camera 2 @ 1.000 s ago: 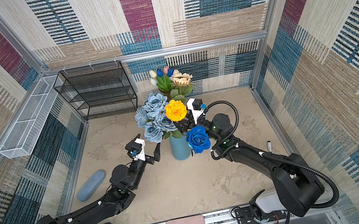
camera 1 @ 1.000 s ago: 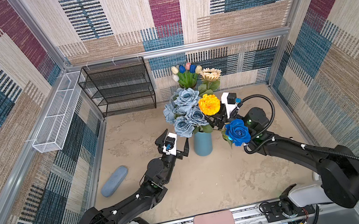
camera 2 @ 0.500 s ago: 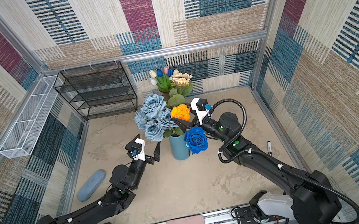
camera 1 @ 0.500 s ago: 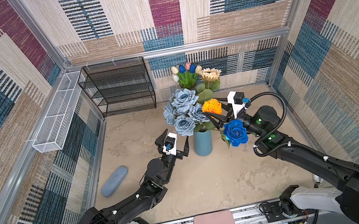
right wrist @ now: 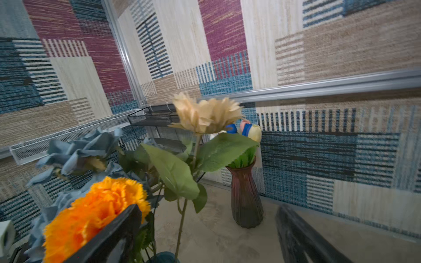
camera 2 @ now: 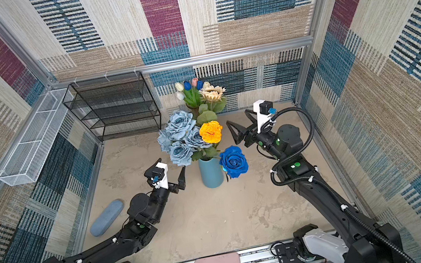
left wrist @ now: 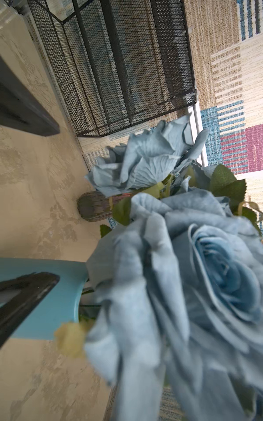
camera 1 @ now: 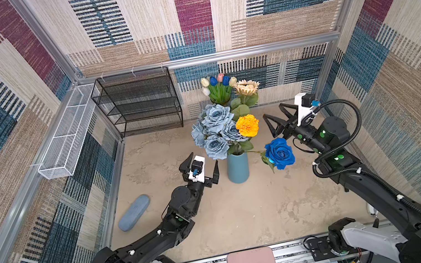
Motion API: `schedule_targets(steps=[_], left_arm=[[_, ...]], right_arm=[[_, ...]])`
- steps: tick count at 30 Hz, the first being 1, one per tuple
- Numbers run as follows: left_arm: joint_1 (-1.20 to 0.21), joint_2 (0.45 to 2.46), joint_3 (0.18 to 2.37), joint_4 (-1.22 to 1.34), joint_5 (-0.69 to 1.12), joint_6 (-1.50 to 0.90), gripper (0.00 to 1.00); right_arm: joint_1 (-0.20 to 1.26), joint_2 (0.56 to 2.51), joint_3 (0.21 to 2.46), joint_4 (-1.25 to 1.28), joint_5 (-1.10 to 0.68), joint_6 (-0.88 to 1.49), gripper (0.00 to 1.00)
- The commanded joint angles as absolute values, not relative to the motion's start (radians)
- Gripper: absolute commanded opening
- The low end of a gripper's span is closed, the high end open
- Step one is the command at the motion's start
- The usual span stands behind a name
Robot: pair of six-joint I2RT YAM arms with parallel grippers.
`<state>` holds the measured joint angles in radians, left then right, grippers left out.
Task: Arrange flowers in a vase
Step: Place the flower in the vase, then pick up the vase from the center of the table.
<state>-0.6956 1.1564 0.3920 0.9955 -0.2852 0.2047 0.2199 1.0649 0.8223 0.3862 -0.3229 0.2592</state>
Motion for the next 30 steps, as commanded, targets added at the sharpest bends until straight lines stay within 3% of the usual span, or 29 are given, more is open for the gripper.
schedule_targets(steps=[1, 5, 12, 16, 30], left_arm=[[-0.693, 1.129, 0.385, 0.981, -0.295, 0.169, 0.96], [-0.694, 1.046, 0.364, 0.871, -0.302, 0.171, 0.99], [-0.695, 0.877, 0.269, 0.687, -0.268, 0.121, 0.99], [-0.694, 0.877, 0.257, 0.688, -0.258, 0.123, 0.99], [-0.695, 0.946, 0.299, 0.765, -0.238, 0.172, 0.99]], right_arm=[[0.193, 1.056, 0.757, 0.359, -0.312, 0.302, 0.94], [0.193, 1.002, 0.560, 0.447, -0.330, 0.292, 0.94], [0.240, 1.037, 0.246, 0.942, -0.633, 0.301, 0.95], [0.369, 1.148, 0.259, 1.043, -0.578, 0.140, 0.98], [0.417, 1.465, 0.458, 1.185, -0.614, -0.042, 1.00]])
